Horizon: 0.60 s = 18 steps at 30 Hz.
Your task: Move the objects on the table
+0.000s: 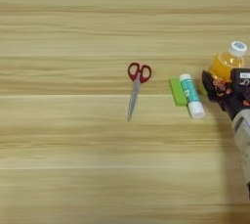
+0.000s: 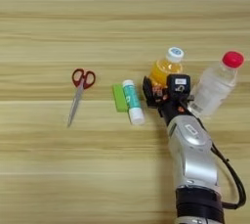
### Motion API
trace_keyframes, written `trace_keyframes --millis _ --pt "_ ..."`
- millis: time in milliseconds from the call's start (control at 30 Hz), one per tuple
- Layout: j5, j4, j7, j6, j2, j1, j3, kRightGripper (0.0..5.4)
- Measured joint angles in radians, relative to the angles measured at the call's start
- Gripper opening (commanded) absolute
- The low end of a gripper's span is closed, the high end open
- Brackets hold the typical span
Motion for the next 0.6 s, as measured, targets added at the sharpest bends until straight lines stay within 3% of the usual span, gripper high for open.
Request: trace_keyframes --millis 600 --pt "-0.017 -0.04 -0.004 0.003 0.0 -0.007 0.026 3.44"
